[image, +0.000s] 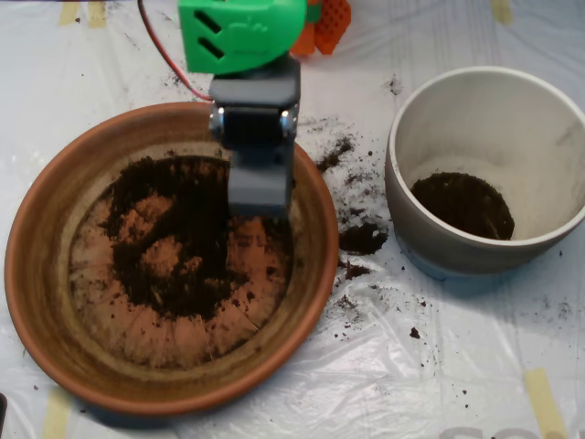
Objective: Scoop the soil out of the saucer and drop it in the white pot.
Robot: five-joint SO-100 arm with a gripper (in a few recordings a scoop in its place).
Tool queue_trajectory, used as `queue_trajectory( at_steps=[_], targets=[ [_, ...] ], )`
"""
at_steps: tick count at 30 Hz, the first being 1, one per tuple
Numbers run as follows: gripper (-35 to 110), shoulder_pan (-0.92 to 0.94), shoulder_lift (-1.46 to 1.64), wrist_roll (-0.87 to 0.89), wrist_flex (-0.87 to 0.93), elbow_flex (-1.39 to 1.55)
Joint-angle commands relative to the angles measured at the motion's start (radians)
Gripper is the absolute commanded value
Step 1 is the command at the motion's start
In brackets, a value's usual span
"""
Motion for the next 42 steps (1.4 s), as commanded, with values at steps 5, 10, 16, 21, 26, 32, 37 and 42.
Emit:
queue_trajectory(
  at_steps=[5, 10, 16, 21, 26, 32, 37, 42],
  targets=[
    [-1, -0.172, 0.238, 0.006, 0.041, -0.058],
    [-1, -0.305, 0.304, 0.011, 0.049, -0.054],
    [-1, -0.488, 0.313, 0.034, 0.067, -0.080],
    [2, -0.578, 0.252, 0.044, 0.084, -0.120],
    [33, -0.586, 0.247, 0.040, 0.072, -0.075],
    [36, -0.554, 0.276, 0.018, 0.057, -0.015],
    [37, -0.538, 0.304, 0.005, 0.041, 0.046],
    [36, -0.529, 0.308, 0.023, 0.037, 0.043]
  ],
)
